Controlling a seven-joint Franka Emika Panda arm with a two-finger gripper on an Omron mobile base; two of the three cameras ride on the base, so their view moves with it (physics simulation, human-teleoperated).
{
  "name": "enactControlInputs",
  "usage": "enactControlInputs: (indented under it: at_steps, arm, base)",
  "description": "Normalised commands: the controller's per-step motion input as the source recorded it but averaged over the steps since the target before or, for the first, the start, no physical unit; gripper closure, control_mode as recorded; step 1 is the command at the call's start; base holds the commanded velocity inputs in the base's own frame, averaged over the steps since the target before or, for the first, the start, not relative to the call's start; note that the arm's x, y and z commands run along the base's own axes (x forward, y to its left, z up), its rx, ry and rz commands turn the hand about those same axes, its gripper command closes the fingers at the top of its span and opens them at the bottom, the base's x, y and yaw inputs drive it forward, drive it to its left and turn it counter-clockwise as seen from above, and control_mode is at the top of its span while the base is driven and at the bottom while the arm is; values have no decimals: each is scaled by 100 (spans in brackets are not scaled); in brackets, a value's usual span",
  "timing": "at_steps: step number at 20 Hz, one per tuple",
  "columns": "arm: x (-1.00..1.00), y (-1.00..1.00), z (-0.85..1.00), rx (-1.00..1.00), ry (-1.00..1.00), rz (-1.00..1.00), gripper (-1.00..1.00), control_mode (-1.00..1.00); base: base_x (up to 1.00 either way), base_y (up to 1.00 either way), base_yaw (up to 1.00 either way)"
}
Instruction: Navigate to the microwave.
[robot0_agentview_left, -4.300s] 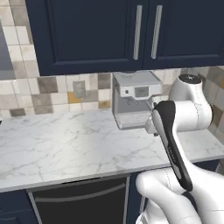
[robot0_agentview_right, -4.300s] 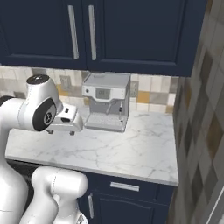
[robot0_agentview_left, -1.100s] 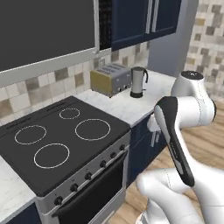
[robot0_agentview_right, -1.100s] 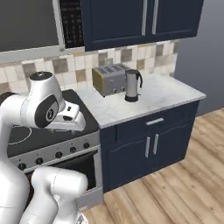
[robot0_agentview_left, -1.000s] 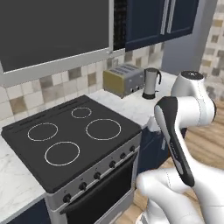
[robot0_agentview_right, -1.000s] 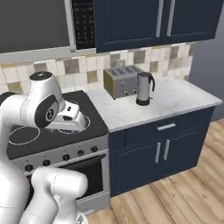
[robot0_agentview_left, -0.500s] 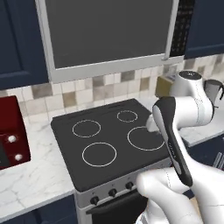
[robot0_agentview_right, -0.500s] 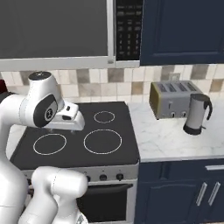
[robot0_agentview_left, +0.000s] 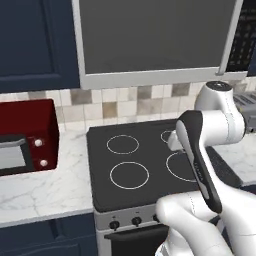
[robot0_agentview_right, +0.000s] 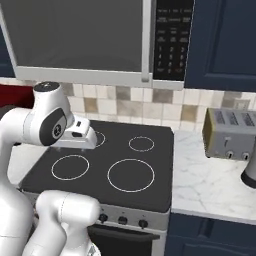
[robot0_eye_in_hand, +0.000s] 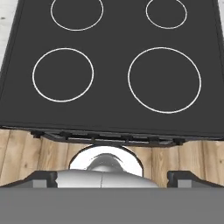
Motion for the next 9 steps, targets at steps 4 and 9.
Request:
enactControlInputs:
  at_steps: [4,9]
  arm:
    - [0,0,0,0,0,0,-100,100]
    - [0,0,0,0,0,0,-100,100]
  base:
    - [32,0,27]
    - [5,0,5]
